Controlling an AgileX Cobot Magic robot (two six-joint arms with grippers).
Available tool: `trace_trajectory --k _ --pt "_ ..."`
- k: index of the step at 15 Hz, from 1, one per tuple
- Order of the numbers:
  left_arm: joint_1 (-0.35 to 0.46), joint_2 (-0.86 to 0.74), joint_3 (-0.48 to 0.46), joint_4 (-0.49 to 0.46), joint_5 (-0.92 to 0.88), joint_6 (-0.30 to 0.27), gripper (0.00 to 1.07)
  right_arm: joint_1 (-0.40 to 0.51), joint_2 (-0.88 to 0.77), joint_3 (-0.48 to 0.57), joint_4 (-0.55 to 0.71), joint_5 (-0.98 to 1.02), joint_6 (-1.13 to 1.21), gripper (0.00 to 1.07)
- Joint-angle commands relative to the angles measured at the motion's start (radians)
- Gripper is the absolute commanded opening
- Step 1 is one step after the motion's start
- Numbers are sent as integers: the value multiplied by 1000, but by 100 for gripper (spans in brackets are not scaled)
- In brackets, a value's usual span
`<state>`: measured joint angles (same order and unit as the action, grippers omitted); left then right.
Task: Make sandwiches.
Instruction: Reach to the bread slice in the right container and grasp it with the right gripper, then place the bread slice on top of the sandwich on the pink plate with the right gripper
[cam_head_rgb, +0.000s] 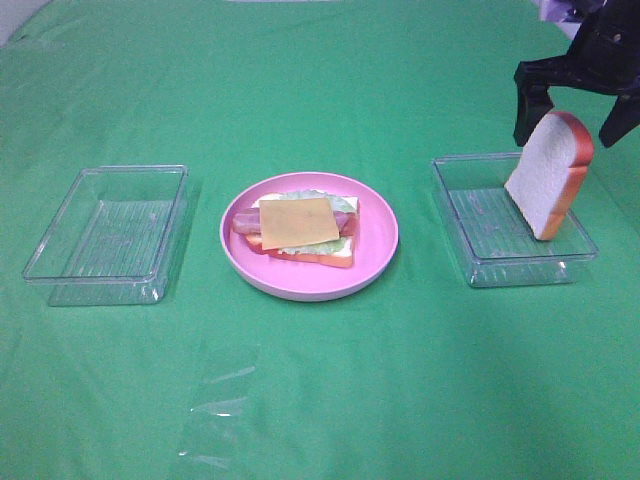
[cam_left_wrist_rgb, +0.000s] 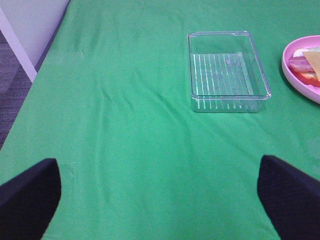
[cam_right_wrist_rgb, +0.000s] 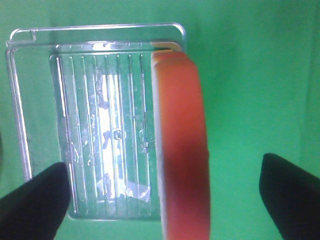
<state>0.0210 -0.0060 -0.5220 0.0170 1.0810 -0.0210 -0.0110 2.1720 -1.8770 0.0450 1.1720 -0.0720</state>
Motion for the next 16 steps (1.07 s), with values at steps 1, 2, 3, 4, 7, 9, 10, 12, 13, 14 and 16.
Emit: trace_trajectory --k 1,2,3,4,7,9,10,12,13,14,16 --pt "-9 -3 4 0 -5 -8 100 1 42 -5 29 -16 -25 96" --pt "-9 -3 4 0 -5 -8 100 1 48 -5 33 -22 -24 95" --pt "-9 -3 4 0 -5 -8 100 1 59 -5 46 -31 -24 90" --pt "-9 -3 4 0 -5 -8 100 1 70 -5 49 -34 -24 79" --pt "-9 -3 4 0 -5 -8 100 1 80 -5 23 -35 20 32" --pt "-9 -3 4 0 -5 -8 100 1 67 -9 27 -23 31 15" --pt "-9 -3 4 0 -5 -8 100 2 52 -11 36 -20 31 15" --pt "-9 -3 4 0 -5 -8 100 2 3 -11 67 0 31 15" --pt "-9 -3 4 0 -5 -8 100 2 -10 -11 81 3 31 15" --pt "-9 -3 4 0 -5 -8 100 2 -45 -11 135 5 31 15" --pt "-9 -3 4 0 -5 -8 100 20 -105 -11 269 -14 -6 15"
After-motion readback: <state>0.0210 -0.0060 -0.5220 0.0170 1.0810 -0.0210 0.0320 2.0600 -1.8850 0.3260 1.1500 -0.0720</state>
